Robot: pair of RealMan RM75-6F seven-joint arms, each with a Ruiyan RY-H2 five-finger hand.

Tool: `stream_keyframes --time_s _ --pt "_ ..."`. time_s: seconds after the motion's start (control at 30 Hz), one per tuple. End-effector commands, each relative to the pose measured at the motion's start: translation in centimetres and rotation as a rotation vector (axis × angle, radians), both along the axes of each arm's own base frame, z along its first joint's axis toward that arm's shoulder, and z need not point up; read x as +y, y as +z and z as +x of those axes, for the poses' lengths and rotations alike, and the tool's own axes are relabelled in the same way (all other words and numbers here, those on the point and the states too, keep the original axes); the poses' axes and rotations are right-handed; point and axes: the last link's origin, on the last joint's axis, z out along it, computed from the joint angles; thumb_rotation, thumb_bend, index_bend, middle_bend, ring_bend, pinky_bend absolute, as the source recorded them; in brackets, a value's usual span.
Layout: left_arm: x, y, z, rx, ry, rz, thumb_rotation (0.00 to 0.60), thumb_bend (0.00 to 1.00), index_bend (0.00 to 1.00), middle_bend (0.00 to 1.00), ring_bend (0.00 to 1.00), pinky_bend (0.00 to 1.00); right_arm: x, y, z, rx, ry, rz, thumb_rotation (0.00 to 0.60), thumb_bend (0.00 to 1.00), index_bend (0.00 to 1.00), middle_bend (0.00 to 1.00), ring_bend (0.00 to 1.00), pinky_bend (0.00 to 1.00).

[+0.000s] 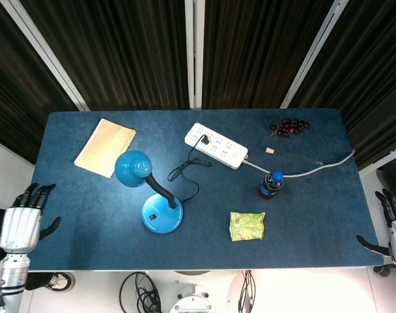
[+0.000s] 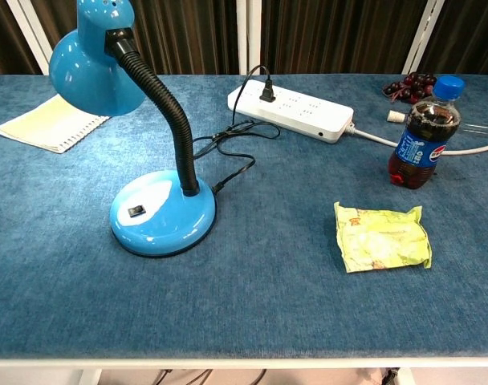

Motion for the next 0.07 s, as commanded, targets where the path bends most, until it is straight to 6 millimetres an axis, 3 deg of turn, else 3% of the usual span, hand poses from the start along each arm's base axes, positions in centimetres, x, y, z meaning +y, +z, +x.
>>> stream_keyframes --time_s 0.03,0.07 --pt "-1.28 1.58 -1.84 -0.021 0.075 -0.014 0.6 0.09 0.21 0.12 0.03 0.2 0.03 -0.17 0.14 0.009 0.006 0.004 0.6 0.05 0.0 0.0 0.0 0.0" --pt "-1.37 1.69 -2.1 -0.019 0.087 -0.023 0.6 0.08 0.21 0.12 0.03 0.2 0.03 -0.21 0.2 0.011 0.009 0.006 0.6 0.05 0.0 0.0 0.0 0.0"
